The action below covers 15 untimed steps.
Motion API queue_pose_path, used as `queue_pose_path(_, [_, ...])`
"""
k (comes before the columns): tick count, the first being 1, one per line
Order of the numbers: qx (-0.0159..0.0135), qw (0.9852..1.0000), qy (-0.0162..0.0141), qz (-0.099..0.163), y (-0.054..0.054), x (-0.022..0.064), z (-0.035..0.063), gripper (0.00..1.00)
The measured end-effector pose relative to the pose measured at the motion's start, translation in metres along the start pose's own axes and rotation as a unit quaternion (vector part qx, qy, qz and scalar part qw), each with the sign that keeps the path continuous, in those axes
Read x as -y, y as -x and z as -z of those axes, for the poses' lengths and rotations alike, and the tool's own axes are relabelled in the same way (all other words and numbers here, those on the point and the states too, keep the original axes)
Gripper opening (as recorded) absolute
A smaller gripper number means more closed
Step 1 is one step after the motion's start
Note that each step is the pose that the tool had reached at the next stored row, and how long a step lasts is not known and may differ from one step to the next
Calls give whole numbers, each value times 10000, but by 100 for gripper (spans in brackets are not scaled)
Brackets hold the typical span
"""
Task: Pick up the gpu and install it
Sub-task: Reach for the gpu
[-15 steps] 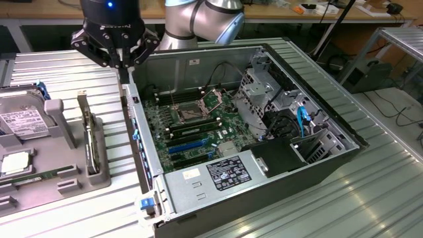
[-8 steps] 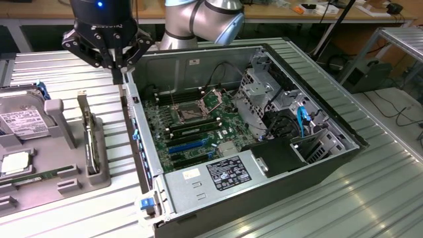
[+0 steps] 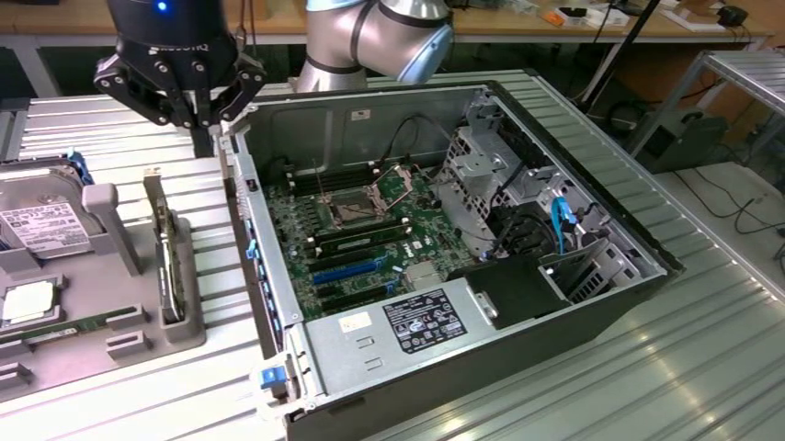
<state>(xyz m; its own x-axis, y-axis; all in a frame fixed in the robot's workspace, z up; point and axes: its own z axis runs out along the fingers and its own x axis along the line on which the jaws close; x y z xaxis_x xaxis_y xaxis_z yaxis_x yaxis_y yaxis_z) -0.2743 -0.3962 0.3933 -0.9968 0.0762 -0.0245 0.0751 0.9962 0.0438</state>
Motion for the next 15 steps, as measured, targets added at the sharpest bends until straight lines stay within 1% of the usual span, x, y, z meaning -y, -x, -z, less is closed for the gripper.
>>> queue_pose_path(7, [-1,10000,0,0,-119,-15,3,11])
queue_pose_path(11, [0,10000,0,0,-238,-18,5,11])
queue_pose_path(15, [0,10000,0,0,-299,-23,6,11])
